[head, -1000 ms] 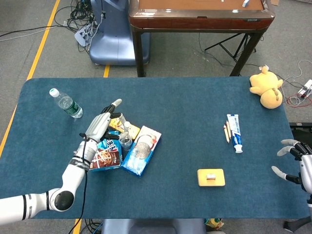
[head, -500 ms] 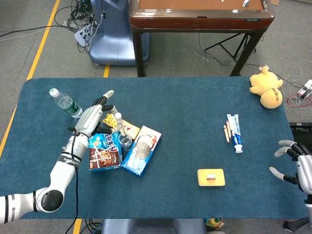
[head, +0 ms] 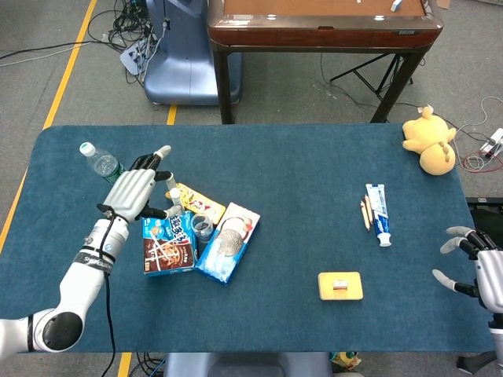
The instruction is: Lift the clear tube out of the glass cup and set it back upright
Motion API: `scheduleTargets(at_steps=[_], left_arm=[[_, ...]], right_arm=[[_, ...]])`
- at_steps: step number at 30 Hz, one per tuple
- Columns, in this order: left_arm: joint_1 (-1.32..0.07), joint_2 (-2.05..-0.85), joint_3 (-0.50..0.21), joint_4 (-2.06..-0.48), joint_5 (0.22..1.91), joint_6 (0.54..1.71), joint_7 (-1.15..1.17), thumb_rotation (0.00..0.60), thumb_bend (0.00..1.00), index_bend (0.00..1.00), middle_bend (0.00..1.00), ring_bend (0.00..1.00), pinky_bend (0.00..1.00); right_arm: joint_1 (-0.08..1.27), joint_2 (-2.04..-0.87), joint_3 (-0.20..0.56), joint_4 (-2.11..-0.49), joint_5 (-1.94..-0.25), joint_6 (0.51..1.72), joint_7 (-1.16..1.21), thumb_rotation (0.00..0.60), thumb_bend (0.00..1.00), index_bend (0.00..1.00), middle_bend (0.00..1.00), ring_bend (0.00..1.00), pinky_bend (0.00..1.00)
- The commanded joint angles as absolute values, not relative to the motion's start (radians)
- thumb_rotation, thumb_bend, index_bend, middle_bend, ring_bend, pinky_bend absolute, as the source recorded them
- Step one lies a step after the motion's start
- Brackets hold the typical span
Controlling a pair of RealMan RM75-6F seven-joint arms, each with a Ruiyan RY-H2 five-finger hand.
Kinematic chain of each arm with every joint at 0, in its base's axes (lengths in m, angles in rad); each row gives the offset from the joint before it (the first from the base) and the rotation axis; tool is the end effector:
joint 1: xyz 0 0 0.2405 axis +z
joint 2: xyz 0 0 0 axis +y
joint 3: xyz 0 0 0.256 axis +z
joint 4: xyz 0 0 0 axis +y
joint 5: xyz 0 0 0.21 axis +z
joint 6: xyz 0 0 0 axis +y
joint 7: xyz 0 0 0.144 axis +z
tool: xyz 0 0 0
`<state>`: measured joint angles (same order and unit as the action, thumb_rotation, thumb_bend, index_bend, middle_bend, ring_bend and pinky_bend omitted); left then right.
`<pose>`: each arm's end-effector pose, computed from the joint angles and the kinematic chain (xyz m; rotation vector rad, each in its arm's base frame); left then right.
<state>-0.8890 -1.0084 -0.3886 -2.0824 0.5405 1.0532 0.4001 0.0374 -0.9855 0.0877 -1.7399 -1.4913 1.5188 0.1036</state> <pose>-0.0635 0.3518 0.1410 -1.6016 -1.1687 -1.0697 -0.2981 -0.1730 0.1988 1.2863 -0.9503 0.9956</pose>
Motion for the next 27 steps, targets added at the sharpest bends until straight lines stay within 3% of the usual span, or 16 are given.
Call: scheduleTargets(at_steps=[1,6,9,13,21,27], left_arm=[[-0.889,-0.995,-0.393,-2.1,0.508,1.051,0.35,0.6,0.26,0.58,0.0,0.0,0.0],[-0.85,-0.97,-0.452,-2.08,0.46,0.975,0.162,0.6,0.26,0.58,0.0,0.0,0.0],[-0.817,-0.933,-0.506,-2.048,0.408,0.861,0.0,0.6,0.26,0.58,0.0,0.0,0.0],[-0.805,-0.897,-0.497,-2.006,0.419,0.796,-0.036,0.6,0.26,0.59,0.0,0.0,0.0],[-0.859,-0.92,-0.357,-2.001,0.504,0.968,0.217,0.6,0.26,0.59,0.0,0.0,0.0],[-0.877,-0.935,-0.325,-2.017,0.51,1.025,0.292,0.6,0.26,0.6,0.0,0.0,0.0]], right_arm=[[0.038,-0.986,0.087,-1.74,-1.491,1.517,0.103,0.6,0.01,0.53,0.32,0.27,0.5],[0.039,-0.987,0.088,-1.738,-1.487,1.516,0.102,0.6,0.01,0.53,0.32,0.27,0.5],[0.039,-0.987,0.088,-1.738,-1.486,1.514,0.102,0.6,0.01,0.53,0.32,0.27,0.5],[0.04,-0.988,0.088,-1.737,-1.486,1.512,0.1,0.6,0.01,0.53,0.32,0.27,0.5],[0.042,-0.991,0.087,-1.738,-1.484,1.509,0.094,0.6,0.01,0.53,0.32,0.27,0.5],[0.041,-0.99,0.087,-1.738,-1.485,1.512,0.096,0.6,0.01,0.53,0.32,0.27,0.5]])
